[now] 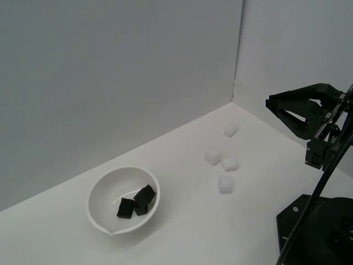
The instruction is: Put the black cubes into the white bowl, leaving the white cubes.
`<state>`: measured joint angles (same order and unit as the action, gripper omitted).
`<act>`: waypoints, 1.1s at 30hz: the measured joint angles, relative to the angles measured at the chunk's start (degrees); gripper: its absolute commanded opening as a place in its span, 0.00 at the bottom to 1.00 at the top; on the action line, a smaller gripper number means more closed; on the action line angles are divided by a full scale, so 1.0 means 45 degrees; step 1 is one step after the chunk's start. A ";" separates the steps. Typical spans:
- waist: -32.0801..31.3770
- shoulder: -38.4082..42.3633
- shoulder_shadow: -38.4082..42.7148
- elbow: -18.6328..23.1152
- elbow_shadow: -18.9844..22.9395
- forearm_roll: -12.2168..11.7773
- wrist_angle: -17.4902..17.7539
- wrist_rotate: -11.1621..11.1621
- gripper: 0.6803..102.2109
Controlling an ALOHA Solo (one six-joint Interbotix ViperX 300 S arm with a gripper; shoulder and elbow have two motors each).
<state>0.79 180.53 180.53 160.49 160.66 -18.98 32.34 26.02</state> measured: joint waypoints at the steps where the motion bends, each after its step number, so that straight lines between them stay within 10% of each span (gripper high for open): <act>1: 0.0020 0.0176 0.0195 0.0020 0.0000 0.0000 -0.0020 0.0000 0.02; 33: 0.0020 0.3867 0.3867 0.0234 0.0215 0.0000 0.0645 0.0020 0.03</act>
<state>0.88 197.93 197.93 161.54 161.63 -18.98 35.24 26.10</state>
